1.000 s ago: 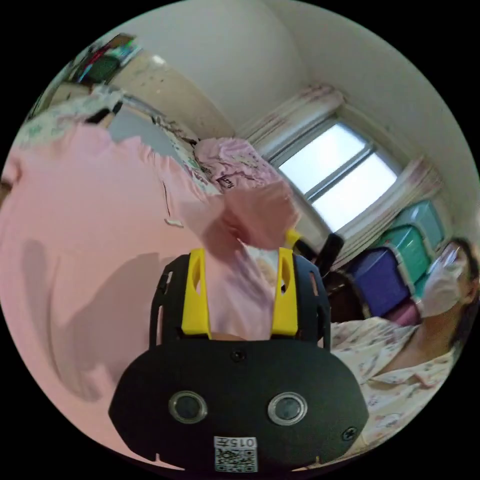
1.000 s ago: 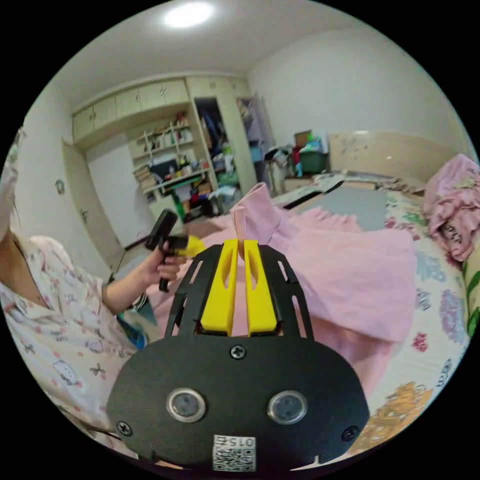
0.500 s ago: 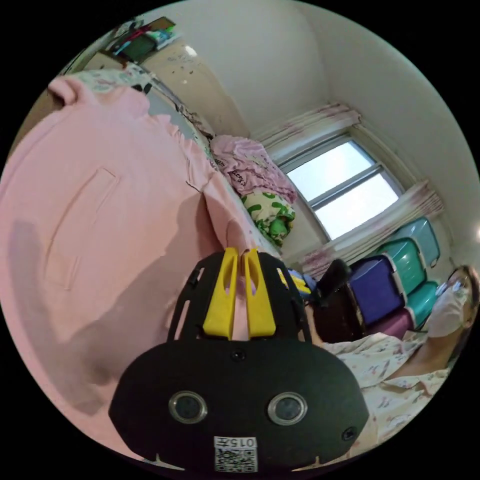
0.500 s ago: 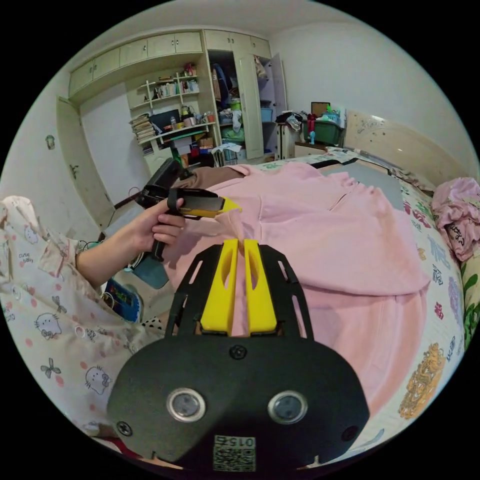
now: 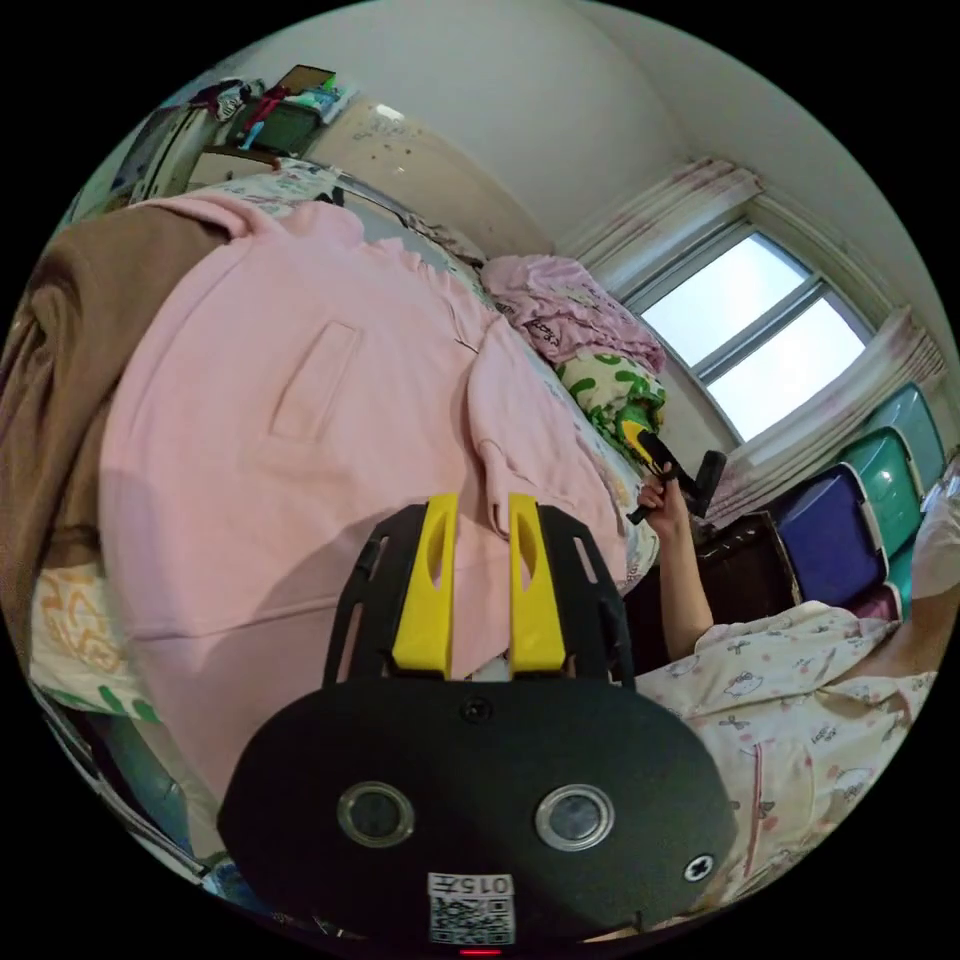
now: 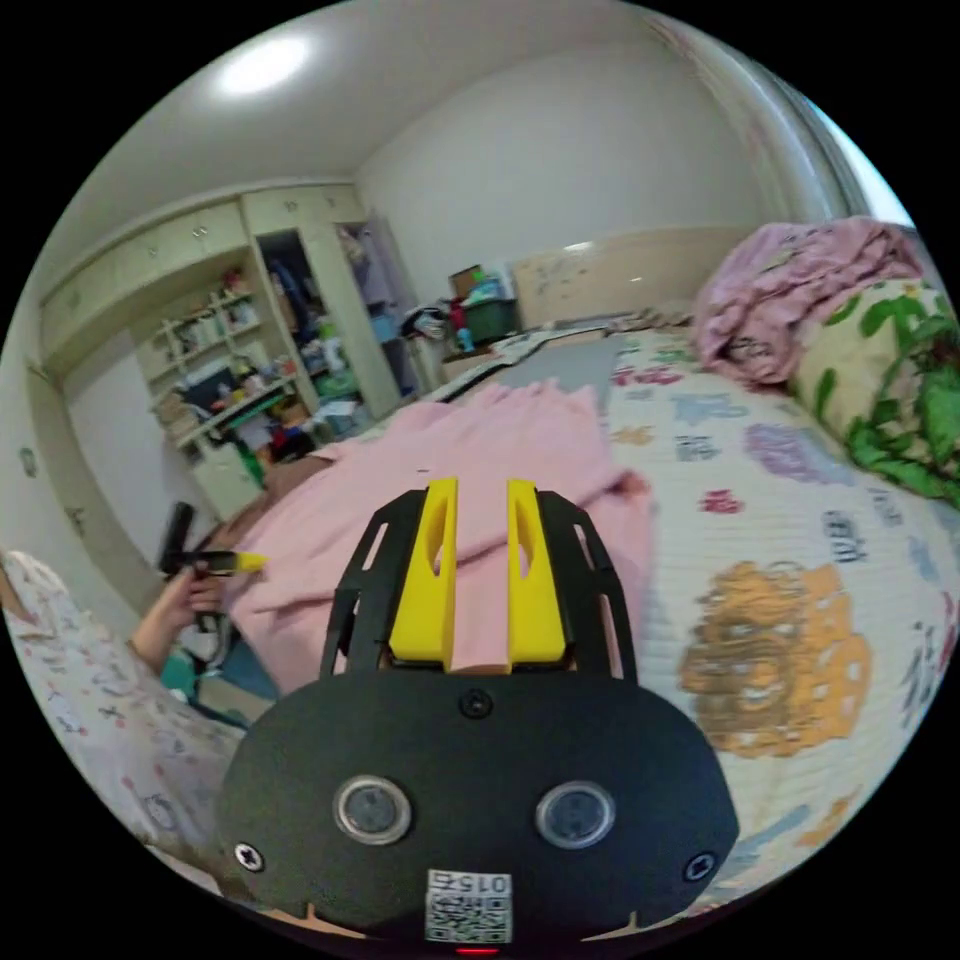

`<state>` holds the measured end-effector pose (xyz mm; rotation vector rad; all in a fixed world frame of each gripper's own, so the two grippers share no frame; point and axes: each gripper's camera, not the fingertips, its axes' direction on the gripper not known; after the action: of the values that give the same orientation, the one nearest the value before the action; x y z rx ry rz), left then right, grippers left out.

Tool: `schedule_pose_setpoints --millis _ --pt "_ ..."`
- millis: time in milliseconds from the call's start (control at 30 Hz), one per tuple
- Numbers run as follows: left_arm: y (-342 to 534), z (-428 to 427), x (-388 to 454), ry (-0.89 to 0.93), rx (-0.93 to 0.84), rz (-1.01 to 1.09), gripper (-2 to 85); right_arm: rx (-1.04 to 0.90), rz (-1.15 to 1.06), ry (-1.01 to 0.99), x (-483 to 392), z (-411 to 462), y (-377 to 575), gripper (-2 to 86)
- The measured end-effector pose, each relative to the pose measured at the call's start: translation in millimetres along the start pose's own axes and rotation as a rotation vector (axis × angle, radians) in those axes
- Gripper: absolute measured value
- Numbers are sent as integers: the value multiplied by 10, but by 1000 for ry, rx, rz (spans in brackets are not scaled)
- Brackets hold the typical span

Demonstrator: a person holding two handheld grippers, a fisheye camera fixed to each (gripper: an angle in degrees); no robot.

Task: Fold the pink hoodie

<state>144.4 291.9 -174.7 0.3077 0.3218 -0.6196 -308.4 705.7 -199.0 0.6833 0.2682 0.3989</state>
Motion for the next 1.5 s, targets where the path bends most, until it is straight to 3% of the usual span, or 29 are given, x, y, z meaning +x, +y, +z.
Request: schedule_pose_setpoints --millis 133,267,367,567,667,800,867,1000,1100,1200,1333,1500 --pt "-48 216 692 -71 -42 224 85 -176 -74 141 443 987 -205 101" --pt "31 1023 1168 -44 -229 401 89 -295 -127 182 744 1843 -416 102" --pt "199 1466 1241 -114 -312 431 88 -367 -139 176 993 2407 -573 95" --pt "641 1575 1165 -182 -308 455 65 -399 -35 122 1655 2862 -586 36" --pt "928 1603 1162 -234 -293 472 63 -447 -80 202 1734 3129 -572 30" --pt "1246 1447 860 -159 -262 412 69 -408 -90 234 1947 3102 -455 44" --pt "1492 1047 542 -61 -174 362 79 -394 -59 224 2079 2934 -359 50" --pt "1817 -22 -251 -45 118 194 83 -275 -137 237 1959 2312 -32 43" --pt "1964 -961 -1081 -123 316 5 90 -188 -260 165 1564 1881 156 42" --pt "1985 -1750 -1800 -283 455 -157 111 -146 -407 -50 1128 1563 285 28" --pt "1872 -2576 -2959 -307 636 -381 138 -212 -565 -376 708 1584 406 19" --pt "1533 -2874 -4379 -310 632 -620 139 -433 -605 -374 622 2084 574 55"
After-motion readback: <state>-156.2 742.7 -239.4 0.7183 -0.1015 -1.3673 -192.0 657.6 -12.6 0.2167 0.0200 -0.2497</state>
